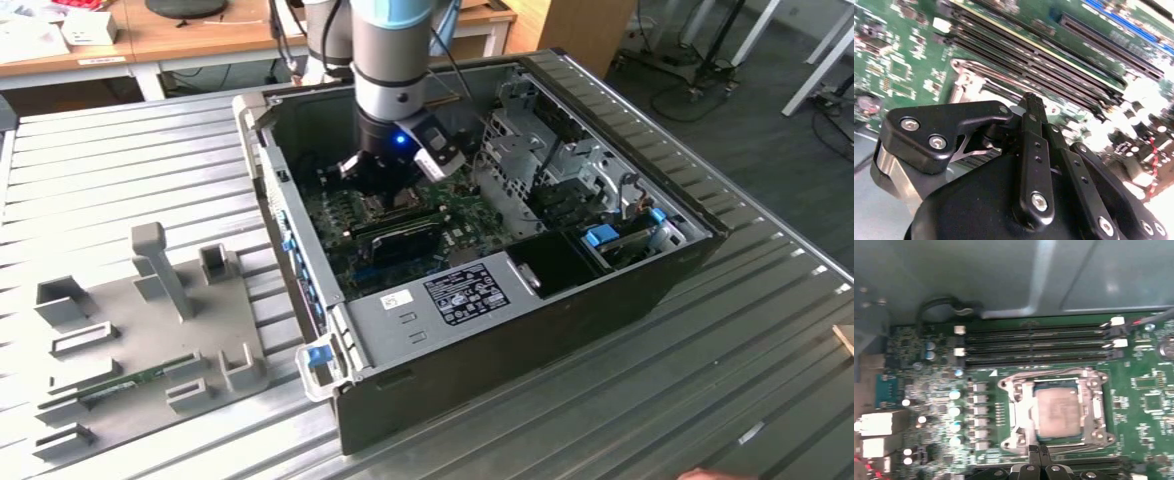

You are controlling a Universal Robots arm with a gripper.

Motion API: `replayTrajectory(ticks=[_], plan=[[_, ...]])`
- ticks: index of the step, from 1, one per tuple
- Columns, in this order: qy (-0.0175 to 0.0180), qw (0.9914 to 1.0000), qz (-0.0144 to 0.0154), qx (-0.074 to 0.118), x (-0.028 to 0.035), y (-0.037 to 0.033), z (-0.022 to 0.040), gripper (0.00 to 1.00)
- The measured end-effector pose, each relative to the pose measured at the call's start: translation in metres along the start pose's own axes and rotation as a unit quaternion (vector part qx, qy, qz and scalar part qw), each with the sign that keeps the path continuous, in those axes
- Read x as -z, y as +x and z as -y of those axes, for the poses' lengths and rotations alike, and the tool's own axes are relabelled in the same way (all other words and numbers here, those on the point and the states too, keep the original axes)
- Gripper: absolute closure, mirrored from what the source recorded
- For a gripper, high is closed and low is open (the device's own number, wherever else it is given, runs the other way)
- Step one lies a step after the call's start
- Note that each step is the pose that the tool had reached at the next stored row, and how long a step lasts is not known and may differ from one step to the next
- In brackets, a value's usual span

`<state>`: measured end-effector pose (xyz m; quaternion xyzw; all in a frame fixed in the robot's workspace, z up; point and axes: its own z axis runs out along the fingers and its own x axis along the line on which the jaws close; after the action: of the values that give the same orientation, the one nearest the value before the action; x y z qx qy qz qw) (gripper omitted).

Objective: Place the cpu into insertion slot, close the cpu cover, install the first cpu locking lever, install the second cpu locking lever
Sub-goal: 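Install the second cpu locking lever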

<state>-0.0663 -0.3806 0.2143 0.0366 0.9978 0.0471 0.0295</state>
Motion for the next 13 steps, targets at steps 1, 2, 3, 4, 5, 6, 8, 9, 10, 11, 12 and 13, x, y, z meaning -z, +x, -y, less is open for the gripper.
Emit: replayTrajectory(ticks=[1,2,3,4,5,6,8,9,10,11,12,13], plan=[[0.0000,1.00000,0.0000,0.000,-0.0002,-0.0036,-0.0002,0.90],[0.0000,1.00000,0.0000,0.000,-0.0005,-0.0065,-0.0004,0.90],[0.0000,1.00000,0.0000,0.000,-0.0008,-0.0088,-0.0007,0.90],[0.0000,1.00000,0.0000,0.000,-0.0010,-0.0103,-0.0014,0.90],[0.0000,1.00000,0.0000,0.000,-0.0012,-0.0113,-0.0025,0.90],[0.0000,1.00000,0.0000,0.000,-0.0014,-0.0119,-0.0039,0.90],[0.0001,1.00000,0.0000,0.000,-0.0019,-0.0133,-0.0074,0.90],[0.0001,1.00000,0.0000,0.000,-0.0021,-0.0137,-0.0094,0.90],[0.0000,1.00000,0.0000,0.000,-0.0024,-0.0137,-0.0114,0.90],[0.0000,1.00000,0.0000,0.000,-0.0025,-0.0136,-0.0129,0.90],[0.0000,1.00000,0.0000,0.000,-0.0023,-0.0135,-0.0141,0.90],[0.0000,1.00000,0.0000,0.000,-0.0019,-0.0135,-0.0152,0.90]])
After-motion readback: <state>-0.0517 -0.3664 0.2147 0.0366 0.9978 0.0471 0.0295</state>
